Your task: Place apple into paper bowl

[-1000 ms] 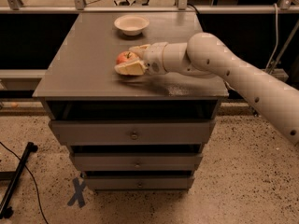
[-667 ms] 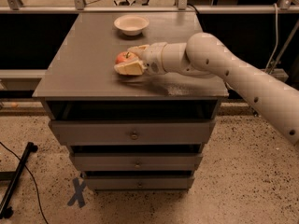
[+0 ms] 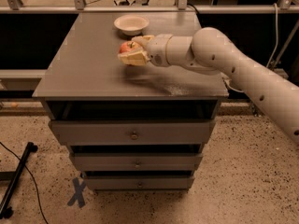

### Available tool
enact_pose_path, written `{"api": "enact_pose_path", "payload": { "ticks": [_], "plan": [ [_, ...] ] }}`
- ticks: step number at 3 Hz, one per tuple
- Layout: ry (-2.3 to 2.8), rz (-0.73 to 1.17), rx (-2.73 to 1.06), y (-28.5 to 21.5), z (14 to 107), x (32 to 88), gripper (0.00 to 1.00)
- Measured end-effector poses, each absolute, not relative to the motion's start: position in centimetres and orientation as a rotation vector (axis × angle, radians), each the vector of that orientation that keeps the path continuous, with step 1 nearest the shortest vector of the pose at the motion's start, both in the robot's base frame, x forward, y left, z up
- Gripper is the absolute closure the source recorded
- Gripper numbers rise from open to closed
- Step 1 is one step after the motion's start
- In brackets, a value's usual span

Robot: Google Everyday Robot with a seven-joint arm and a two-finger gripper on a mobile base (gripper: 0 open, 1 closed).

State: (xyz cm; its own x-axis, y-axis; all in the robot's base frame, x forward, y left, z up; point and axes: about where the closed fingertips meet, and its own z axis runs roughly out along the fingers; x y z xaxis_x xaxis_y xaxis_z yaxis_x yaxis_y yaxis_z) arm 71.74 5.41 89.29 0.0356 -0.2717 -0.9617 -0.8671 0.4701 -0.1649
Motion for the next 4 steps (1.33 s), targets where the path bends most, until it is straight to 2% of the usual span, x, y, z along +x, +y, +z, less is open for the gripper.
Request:
{"api": "enact_pose_path", "payload": {
  "ticks": [2,3,4],
  "plan": [
    [1.447,0.479,-0.922,0.8,97.6,78.1,1.00],
    [1.408,0.476,-0.820,-2.3,100.6,81.9,1.00],
    [1.360,0.447,-0.773,-4.4,104.1,82.7,1.00]
  ]
}}
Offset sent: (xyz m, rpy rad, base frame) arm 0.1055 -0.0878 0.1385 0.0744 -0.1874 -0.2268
